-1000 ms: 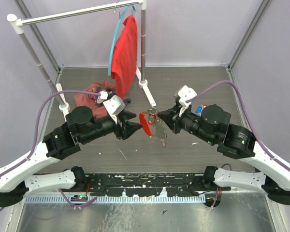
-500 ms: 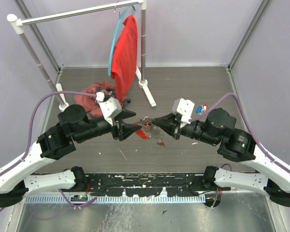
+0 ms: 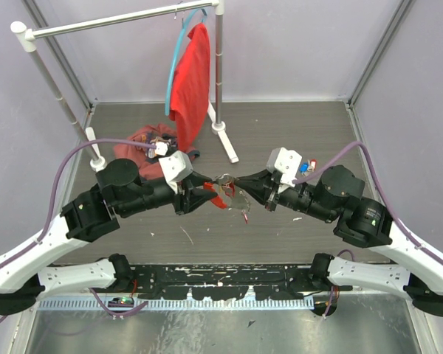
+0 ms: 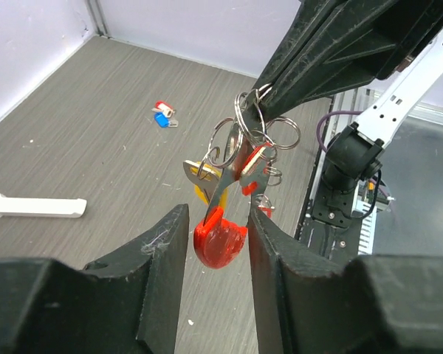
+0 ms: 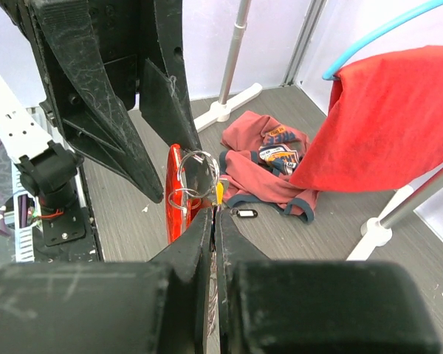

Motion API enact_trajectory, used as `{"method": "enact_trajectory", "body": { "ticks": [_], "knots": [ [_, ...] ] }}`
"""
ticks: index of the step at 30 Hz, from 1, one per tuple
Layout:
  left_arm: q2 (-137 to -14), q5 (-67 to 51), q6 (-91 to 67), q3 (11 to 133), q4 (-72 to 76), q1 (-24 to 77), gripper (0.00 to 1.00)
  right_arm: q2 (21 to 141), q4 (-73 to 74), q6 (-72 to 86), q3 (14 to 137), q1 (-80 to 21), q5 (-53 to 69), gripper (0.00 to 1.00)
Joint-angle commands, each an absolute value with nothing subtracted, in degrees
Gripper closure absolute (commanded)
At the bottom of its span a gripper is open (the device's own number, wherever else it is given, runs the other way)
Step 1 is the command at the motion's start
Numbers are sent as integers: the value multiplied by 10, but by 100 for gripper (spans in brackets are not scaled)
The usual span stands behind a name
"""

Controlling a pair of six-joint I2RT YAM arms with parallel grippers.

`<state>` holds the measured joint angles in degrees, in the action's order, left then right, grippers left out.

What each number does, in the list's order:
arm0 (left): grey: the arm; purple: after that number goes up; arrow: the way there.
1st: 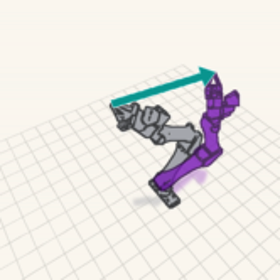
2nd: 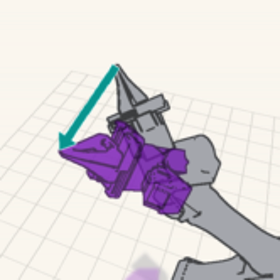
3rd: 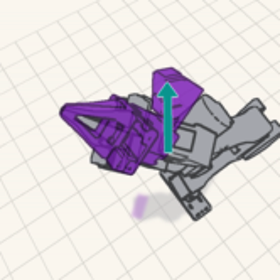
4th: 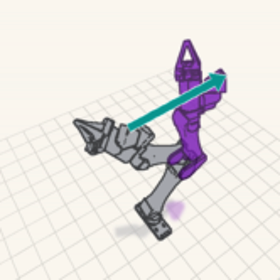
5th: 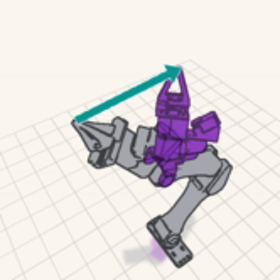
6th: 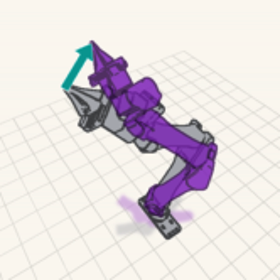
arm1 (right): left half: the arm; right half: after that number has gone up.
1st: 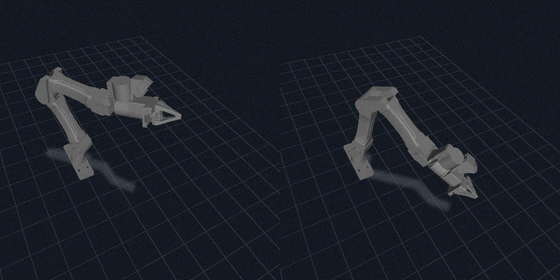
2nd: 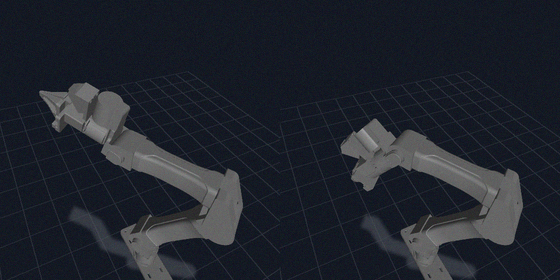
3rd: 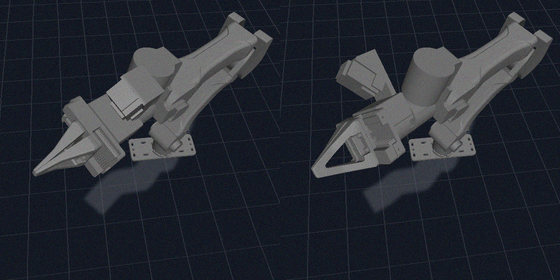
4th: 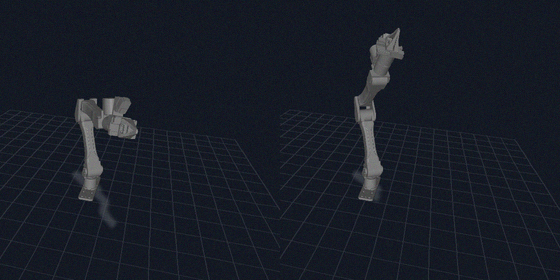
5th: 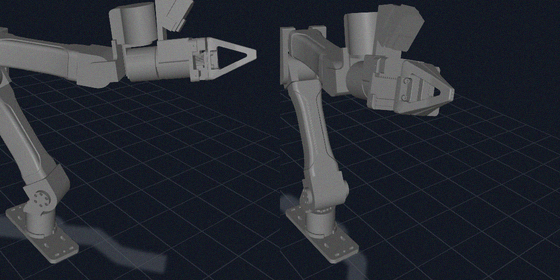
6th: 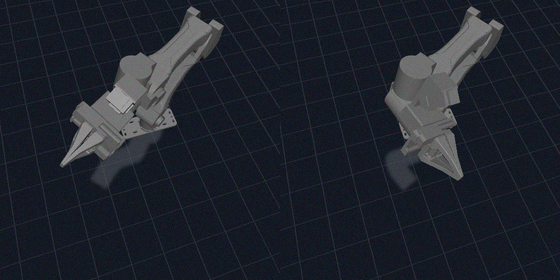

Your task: Put the keys on the keyring

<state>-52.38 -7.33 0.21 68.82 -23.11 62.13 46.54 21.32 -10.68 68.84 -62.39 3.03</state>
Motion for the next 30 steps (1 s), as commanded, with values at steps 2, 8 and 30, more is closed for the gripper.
{"method": "enact_trajectory", "body": {
  "ticks": [2, 8, 30],
  "knots": [
    [-518, -96, 5, 693, -209, 620, 56, 460, 173, -85, 704, -624, 42, 99],
    [-538, -136, 3, 697, -195, 620, 68, 461, 161, -91, 695, -624, 77, 99],
    [-539, -194, 35, 740, -255, 620, 100, 423, 254, -173, 738, -624, 129, 64]
  ]
}}
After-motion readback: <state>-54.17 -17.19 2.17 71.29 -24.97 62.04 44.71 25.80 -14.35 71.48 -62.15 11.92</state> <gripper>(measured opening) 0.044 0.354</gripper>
